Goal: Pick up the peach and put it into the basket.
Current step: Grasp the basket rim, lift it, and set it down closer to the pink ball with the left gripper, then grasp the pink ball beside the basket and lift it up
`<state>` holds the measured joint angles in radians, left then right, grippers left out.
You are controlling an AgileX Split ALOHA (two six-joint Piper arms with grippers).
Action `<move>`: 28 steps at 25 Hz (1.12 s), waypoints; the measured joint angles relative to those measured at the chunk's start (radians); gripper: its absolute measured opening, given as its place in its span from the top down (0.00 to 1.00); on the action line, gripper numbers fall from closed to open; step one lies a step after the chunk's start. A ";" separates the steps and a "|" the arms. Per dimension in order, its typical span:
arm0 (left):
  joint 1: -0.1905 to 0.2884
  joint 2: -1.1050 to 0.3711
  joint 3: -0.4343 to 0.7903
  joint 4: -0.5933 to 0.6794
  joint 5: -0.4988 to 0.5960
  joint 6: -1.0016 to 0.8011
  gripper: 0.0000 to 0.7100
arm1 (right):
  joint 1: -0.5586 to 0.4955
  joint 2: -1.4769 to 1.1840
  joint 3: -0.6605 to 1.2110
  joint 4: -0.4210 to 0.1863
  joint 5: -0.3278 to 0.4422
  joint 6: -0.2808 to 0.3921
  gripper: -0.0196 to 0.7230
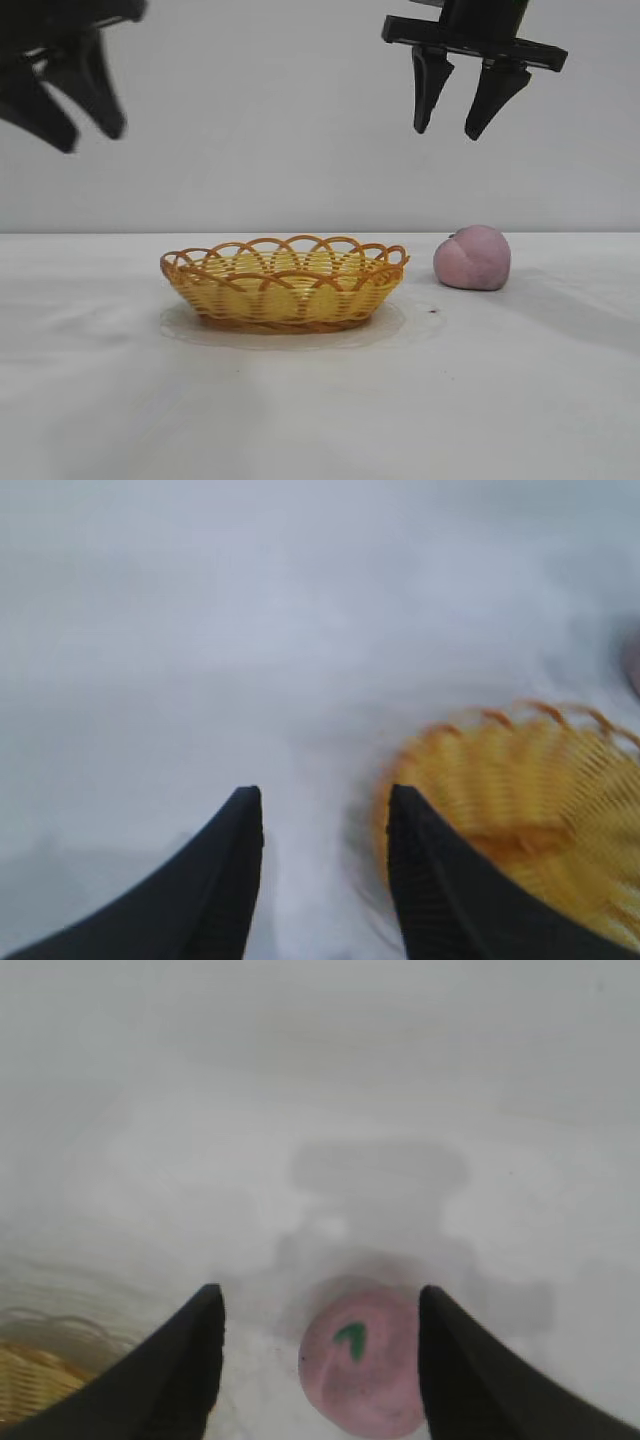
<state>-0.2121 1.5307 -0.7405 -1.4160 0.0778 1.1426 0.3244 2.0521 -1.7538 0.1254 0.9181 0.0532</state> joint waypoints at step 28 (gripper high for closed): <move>0.136 -0.774 0.232 1.452 0.765 -1.215 0.64 | 0.002 0.002 0.000 0.026 0.012 -0.066 0.43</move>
<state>-0.0766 0.7563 -0.5082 0.0356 0.8426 -0.0728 0.3261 2.0537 -1.7538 0.1511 0.9301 -0.0127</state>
